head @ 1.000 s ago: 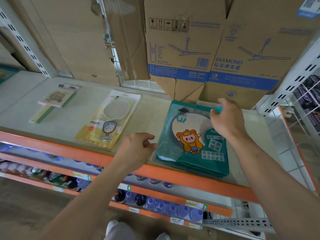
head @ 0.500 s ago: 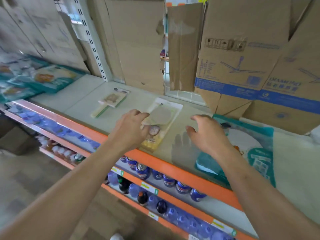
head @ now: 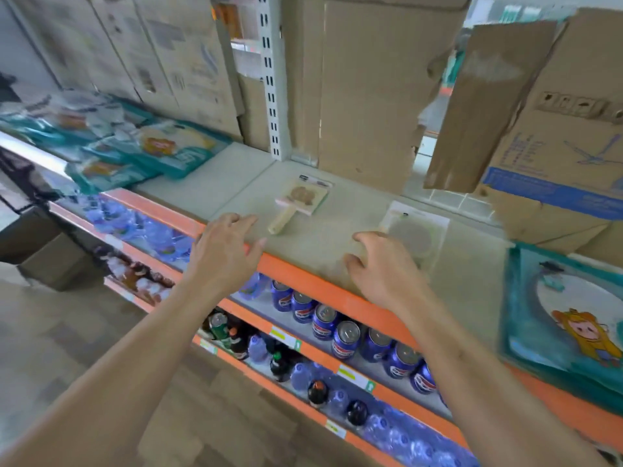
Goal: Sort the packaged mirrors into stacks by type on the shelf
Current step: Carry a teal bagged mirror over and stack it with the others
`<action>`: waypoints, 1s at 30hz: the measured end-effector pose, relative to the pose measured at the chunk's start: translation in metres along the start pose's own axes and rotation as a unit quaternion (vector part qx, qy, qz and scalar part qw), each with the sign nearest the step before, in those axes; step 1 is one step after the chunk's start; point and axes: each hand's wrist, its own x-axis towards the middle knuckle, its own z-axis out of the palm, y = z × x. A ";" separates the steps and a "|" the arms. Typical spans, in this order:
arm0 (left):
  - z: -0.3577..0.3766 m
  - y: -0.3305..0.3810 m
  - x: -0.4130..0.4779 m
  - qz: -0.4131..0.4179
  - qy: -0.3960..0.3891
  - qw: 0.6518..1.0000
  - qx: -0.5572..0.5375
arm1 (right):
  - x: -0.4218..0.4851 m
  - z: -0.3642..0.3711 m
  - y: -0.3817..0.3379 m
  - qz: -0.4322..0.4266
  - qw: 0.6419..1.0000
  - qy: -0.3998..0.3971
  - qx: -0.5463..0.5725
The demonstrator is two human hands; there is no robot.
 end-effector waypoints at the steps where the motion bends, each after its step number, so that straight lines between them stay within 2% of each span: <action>1: -0.005 -0.012 0.001 -0.002 0.004 1.000 -0.007 | 0.002 0.007 -0.010 0.005 1.000 0.010 0.002; 11: -0.039 -0.103 0.027 0.030 -0.028 0.999 0.010 | 0.017 0.069 -0.102 0.044 0.998 0.014 0.044; 18: -0.054 -0.143 0.052 0.029 -0.035 0.999 0.015 | 0.039 0.085 -0.141 0.041 0.997 0.022 0.063; 30: -0.072 -0.233 0.120 0.034 -0.012 0.999 0.037 | 0.128 0.132 -0.222 0.005 0.995 0.031 0.090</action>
